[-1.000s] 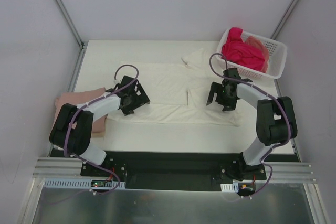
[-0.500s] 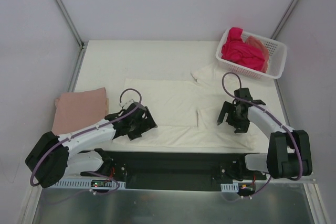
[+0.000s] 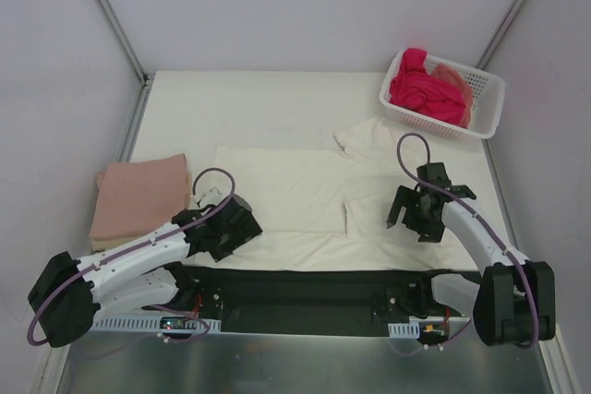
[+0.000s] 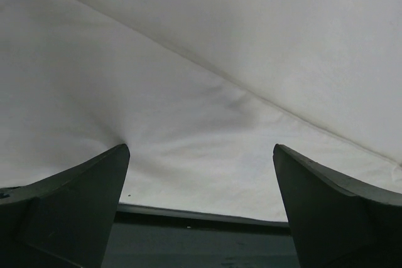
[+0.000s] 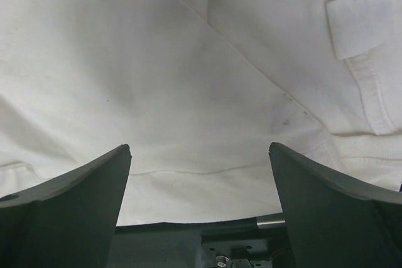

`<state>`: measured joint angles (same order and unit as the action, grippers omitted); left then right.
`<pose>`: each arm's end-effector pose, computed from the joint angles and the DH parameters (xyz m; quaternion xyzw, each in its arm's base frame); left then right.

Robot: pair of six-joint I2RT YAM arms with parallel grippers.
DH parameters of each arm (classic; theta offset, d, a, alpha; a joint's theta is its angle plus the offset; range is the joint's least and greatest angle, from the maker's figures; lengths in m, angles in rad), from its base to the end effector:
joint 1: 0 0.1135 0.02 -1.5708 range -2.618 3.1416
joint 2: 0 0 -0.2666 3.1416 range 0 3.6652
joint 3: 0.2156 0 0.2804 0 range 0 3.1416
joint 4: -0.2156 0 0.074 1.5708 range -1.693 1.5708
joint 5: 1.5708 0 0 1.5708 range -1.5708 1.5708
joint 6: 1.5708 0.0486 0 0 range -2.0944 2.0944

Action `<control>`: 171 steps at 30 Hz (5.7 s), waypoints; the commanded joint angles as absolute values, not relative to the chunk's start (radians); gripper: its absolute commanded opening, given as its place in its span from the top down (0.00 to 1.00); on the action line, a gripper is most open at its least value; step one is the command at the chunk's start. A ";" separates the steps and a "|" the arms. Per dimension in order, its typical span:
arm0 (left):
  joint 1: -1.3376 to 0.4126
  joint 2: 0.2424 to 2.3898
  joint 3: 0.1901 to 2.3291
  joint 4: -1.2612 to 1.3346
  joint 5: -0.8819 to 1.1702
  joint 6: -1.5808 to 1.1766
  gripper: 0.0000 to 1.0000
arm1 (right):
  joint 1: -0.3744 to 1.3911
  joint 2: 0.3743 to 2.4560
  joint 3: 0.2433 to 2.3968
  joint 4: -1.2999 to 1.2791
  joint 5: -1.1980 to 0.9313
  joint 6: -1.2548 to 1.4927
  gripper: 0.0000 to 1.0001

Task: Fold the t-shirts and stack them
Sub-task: Fold the flattened tshirt in 1/3 of the way, then grap the side of the flattened tshirt furthest away from the robot with both arms, then fold the other side of the tshirt into a rectangle

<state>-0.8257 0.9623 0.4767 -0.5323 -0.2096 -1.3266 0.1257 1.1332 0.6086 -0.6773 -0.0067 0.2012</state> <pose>0.1442 -0.1414 0.1540 -0.2648 0.9198 -0.1911 0.2174 0.2166 0.0277 0.1554 0.0365 0.9824 0.0331 0.1804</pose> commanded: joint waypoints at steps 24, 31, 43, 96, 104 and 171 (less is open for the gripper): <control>-0.255 1.722 1.458 -0.690 -0.437 -0.690 0.13 | 0.365 1.316 1.258 -0.551 0.118 0.008 0.04; -0.184 1.966 1.620 -0.693 -0.359 -0.660 0.29 | 0.365 1.527 1.401 -0.405 0.213 -0.104 0.04; -0.164 2.149 1.692 -0.695 -0.360 -0.716 0.40 | 0.364 2.115 1.952 -0.463 0.130 -0.241 0.04; -0.192 1.908 1.497 -0.693 -0.304 -0.730 1.00 | 0.350 1.979 1.662 -0.401 0.209 0.061 0.99; -0.227 1.760 1.350 -0.673 -0.334 -0.741 1.00 | 0.405 1.689 1.376 -0.383 0.301 0.110 0.99; -0.400 0.929 0.706 -0.577 -0.199 -0.815 0.01 | 1.117 0.974 0.867 -1.095 0.724 0.785 0.03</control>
